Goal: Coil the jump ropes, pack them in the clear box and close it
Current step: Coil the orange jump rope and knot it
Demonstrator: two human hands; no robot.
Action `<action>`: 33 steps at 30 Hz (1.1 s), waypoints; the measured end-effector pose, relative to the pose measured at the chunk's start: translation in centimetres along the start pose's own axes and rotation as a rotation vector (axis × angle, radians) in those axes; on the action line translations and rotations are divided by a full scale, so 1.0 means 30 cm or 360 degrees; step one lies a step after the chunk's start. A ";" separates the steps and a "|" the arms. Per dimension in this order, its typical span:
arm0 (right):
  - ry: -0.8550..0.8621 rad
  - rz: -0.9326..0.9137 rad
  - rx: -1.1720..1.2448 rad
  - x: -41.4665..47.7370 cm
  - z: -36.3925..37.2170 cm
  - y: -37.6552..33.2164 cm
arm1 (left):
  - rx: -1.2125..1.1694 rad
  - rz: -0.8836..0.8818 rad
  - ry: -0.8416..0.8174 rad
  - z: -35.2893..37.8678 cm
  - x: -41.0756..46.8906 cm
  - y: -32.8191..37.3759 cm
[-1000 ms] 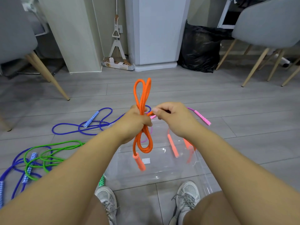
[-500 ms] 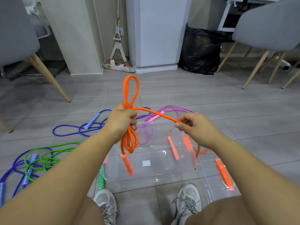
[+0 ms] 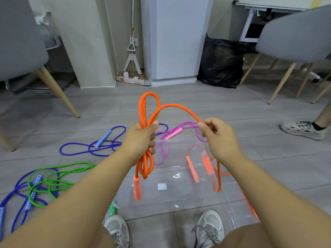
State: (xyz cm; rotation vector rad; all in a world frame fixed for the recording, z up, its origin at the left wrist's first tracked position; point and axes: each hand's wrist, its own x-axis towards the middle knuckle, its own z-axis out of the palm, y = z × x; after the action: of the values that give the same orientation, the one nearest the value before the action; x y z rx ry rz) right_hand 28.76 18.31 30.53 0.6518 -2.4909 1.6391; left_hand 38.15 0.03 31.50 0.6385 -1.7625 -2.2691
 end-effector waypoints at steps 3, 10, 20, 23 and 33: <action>0.0057 0.0013 -0.0061 0.019 -0.029 0.031 | 0.0074 -0.0014 -0.0062 0.033 -0.006 -0.012; -0.0256 0.0201 -0.0539 0.008 -0.146 0.170 | 0.0336 -0.0034 -0.0129 0.074 0.013 -0.052; -0.0036 0.0327 -0.1056 -0.028 -0.323 0.263 | 0.0624 -0.0079 -0.0437 0.239 0.052 -0.148; 0.0143 0.0270 -0.1017 -0.036 -0.363 0.268 | 0.0629 -0.0044 -0.0469 0.295 0.056 -0.158; 0.0219 0.0342 0.0357 -0.046 -0.313 0.127 | 0.0135 -0.0120 -0.0411 0.403 0.061 -0.152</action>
State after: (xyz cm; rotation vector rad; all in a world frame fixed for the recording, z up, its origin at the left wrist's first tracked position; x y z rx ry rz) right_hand 27.03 28.39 30.80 0.2837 -2.3704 1.9840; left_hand 31.58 11.06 29.14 0.4497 -1.9910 -2.4314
